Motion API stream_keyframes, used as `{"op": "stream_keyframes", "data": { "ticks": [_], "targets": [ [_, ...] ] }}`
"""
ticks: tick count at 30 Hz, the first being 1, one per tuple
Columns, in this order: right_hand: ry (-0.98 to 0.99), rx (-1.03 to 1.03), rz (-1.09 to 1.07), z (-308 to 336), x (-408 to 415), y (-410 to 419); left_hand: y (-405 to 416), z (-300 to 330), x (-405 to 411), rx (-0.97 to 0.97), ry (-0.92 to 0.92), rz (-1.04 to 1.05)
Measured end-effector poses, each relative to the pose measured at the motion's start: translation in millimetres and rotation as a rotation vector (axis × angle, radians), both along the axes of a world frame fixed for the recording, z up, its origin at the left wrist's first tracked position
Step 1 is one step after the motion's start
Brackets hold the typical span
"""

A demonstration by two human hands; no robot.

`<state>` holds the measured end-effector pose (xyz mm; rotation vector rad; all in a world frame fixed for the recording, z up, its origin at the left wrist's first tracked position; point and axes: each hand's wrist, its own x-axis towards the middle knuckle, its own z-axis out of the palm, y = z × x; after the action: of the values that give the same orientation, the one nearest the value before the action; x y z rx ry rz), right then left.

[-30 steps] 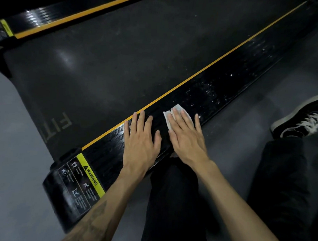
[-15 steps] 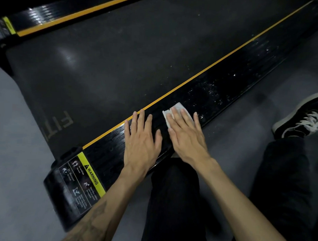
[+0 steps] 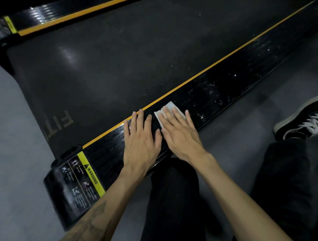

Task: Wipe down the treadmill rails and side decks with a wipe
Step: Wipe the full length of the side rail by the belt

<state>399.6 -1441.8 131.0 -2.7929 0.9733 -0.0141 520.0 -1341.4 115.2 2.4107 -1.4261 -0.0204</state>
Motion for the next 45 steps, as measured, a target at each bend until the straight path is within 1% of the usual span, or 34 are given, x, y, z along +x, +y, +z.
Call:
{"op": "stream_keyframes", "data": {
  "ticks": [3,6,9,13,16,21,25,27,29,32,34,36,39,42,45],
  "targets": [
    [0.011,-0.026,0.026,1.6,3.5,-11.2,0.5,1.9,-0.8,0.009,-0.004,-0.008],
    [0.035,-0.025,-0.044,1.7,-2.8,-22.3,0.5,1.3,-0.2,0.018,-0.007,-0.004],
    [0.028,-0.009,-0.088,3.3,-5.0,-11.9,-0.4,1.1,-0.9,0.013,-0.022,0.002],
    [0.038,0.005,0.020,3.4,14.5,-5.2,-0.8,1.0,-1.7,-0.006,-0.025,0.002],
    [0.037,0.000,0.027,6.0,25.5,-21.0,-0.8,1.4,-1.4,-0.005,-0.023,0.001],
    [0.027,0.006,-0.027,4.2,9.9,-27.2,-1.0,0.6,-1.0,0.001,-0.022,-0.003],
    [0.015,0.032,0.091,4.9,21.4,-15.9,-1.5,0.6,-2.0,-0.025,-0.018,-0.007],
    [0.023,0.037,0.102,7.1,29.6,-23.7,-1.9,0.4,-2.1,-0.032,-0.014,-0.008],
    [0.037,0.026,0.079,9.1,33.0,-33.0,-2.5,0.3,-1.2,-0.020,-0.024,-0.005],
    [0.040,-0.002,-0.016,7.5,26.4,-38.6,-1.7,-0.3,-1.6,-0.003,-0.036,-0.004],
    [0.013,0.023,-0.034,8.8,23.1,-31.1,-1.8,-0.6,-1.3,-0.003,-0.040,-0.004],
    [-0.031,0.070,0.036,9.8,25.7,-23.0,-2.4,-1.4,-1.4,-0.020,-0.038,-0.005],
    [-0.029,0.088,0.108,10.9,36.9,-24.3,-2.1,-2.3,-1.4,-0.035,-0.016,-0.016],
    [0.004,0.047,0.090,11.3,41.5,-36.0,-1.5,-2.6,-0.5,-0.014,-0.032,-0.013],
    [0.005,0.005,-0.018,7.2,28.9,-43.4,-2.0,-2.3,-0.9,0.006,-0.041,-0.012]
  ]
}}
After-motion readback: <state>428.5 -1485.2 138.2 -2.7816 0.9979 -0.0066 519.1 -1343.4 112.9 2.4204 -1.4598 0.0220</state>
